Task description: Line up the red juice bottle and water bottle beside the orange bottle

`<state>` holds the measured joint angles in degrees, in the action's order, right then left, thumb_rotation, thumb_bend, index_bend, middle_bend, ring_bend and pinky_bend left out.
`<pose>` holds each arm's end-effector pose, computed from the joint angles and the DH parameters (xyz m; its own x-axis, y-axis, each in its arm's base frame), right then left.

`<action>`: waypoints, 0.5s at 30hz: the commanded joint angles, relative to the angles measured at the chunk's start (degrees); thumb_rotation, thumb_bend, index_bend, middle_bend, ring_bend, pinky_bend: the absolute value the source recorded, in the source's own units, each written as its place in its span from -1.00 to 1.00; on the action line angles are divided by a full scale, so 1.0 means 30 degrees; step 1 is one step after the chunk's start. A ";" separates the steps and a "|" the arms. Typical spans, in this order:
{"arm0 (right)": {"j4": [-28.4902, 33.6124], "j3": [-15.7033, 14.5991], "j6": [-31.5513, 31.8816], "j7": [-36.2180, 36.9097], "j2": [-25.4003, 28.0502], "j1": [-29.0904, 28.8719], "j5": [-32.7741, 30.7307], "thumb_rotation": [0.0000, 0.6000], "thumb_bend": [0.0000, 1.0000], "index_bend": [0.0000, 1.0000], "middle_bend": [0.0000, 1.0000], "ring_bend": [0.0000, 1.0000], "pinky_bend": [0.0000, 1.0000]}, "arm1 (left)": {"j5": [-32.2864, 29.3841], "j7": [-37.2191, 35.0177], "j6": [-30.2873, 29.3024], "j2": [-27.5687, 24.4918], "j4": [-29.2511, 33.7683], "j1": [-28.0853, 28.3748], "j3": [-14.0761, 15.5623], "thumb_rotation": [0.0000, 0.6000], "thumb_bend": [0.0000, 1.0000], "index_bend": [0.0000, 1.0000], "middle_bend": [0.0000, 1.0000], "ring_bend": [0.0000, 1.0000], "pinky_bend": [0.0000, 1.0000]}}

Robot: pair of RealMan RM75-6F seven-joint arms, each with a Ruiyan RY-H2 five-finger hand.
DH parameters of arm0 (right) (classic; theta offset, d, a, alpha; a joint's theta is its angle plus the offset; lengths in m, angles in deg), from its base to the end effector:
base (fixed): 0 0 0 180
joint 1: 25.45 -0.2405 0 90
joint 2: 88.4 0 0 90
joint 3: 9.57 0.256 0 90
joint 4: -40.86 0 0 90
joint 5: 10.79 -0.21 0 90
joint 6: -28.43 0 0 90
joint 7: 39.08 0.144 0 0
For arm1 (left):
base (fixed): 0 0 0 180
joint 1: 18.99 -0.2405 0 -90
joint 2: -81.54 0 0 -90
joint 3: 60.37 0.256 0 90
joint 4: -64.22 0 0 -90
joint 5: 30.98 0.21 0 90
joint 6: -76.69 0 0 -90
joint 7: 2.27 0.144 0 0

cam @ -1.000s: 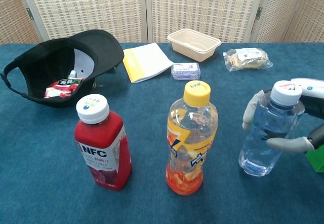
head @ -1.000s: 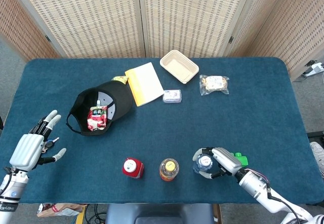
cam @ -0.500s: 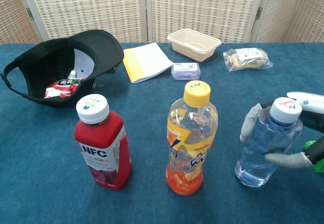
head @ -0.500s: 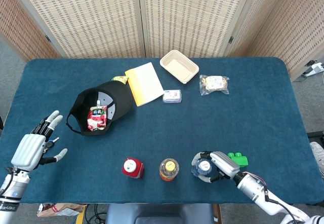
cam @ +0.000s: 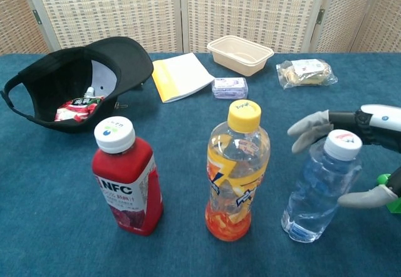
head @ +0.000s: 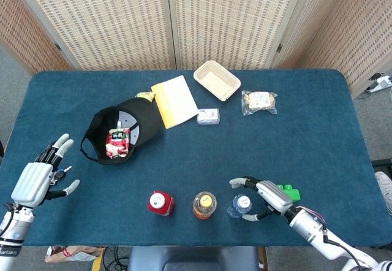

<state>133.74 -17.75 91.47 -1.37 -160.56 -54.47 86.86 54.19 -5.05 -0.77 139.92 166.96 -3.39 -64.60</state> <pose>-0.2227 -0.2230 0.0340 -0.0747 -0.6460 0.7597 -0.9304 -0.2290 -0.2861 -0.2481 0.2325 0.1596 0.2881 0.0674 0.9552 0.9442 -0.1860 -0.2716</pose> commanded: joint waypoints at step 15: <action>0.3064 0.1856 0.5177 -0.6361 0.4589 0.2350 -0.1320 1.00 -0.68 -0.72 -0.60 -0.81 -0.58 | -0.0661 0.0379 -0.0119 -0.0198 -0.0178 -0.0145 -0.0289 1.00 -0.55 -0.97 -1.00 -0.95 -0.66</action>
<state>140.79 -14.12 103.30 -13.94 -149.78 -50.13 85.54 52.46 -4.11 -1.07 139.33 166.52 -3.72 -65.38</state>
